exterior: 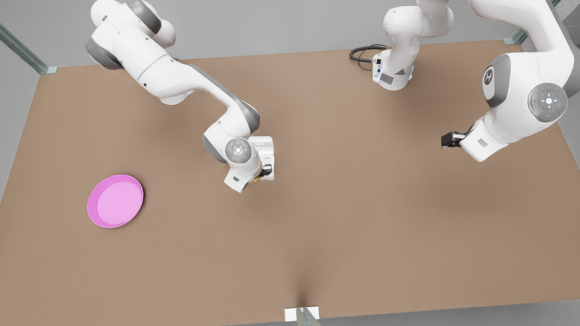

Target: Pack egg into the box and close the box lid

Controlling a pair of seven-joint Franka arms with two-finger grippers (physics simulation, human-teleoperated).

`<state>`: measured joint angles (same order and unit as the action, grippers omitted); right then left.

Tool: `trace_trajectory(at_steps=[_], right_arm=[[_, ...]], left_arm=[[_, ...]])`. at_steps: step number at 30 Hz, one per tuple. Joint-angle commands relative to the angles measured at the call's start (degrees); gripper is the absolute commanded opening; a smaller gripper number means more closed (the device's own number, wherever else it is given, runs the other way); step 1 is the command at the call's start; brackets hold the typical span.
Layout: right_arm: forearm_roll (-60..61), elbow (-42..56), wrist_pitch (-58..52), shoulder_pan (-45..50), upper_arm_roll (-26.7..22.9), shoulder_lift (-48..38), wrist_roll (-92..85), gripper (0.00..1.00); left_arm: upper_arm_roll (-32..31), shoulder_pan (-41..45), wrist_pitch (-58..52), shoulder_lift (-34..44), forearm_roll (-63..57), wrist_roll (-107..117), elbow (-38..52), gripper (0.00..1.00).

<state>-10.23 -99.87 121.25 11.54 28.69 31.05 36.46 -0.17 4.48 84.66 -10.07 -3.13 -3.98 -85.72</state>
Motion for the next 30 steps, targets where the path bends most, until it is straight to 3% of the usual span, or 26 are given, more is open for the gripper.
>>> trace_trajectory(at_steps=[1, 6, 20, 21, 22, 23, 28, 29, 30], right_arm=[[-1.1, -4.6, 8.0, 0.0, 0.1, -2.4, 22.4, 0.38], [-1.1, -12.9, 15.8, 0.0, 0.1, -5.7, 24.1, 0.38], [-3.3, -19.6, 24.0, 2.4, 0.1, -5.7, 27.7, 0.4], [-3.3, -19.6, 23.9, 2.4, 0.1, -5.7, 27.7, 0.56], [-3.3, -19.4, 23.9, 2.4, 0.5, -5.7, 28.5, 0.88], [-3.3, -19.2, 23.9, 2.4, 0.5, -5.7, 28.2, 1.0], [-3.3, -18.7, 23.6, 2.3, 0.5, -5.7, 27.9, 1.0], [-3.3, -15.9, 23.2, 1.8, 0.5, -5.8, 27.2, 1.0], [-3.4, -3.0, 12.2, 2.2, 0.5, -5.6, 25.5, 1.0]], left_arm=[[0.0, 0.0, 0.0, 0.1, 0.0, 0.0, 0.0, 1.0], [0.0, 0.4, 0.0, 0.1, 0.0, 0.0, 0.0, 1.0], [0.0, 0.3, 0.0, -0.6, 0.0, 0.0, 0.0, 1.0], [0.0, 0.3, 0.0, -0.6, 0.0, 0.0, 0.0, 1.0], [0.0, 0.3, -0.2, -0.6, 0.0, 0.0, 0.0, 1.0], [0.0, 0.3, -0.2, -0.6, 0.0, 0.0, 0.0, 1.0], [0.0, 0.3, -0.2, -0.6, 0.1, 0.0, 0.0, 1.0], [0.0, 0.3, -0.2, -0.6, 0.1, 0.1, 0.0, 1.0], [0.0, 0.3, -0.2, -0.9, 0.1, 0.1, 0.0, 1.0]])
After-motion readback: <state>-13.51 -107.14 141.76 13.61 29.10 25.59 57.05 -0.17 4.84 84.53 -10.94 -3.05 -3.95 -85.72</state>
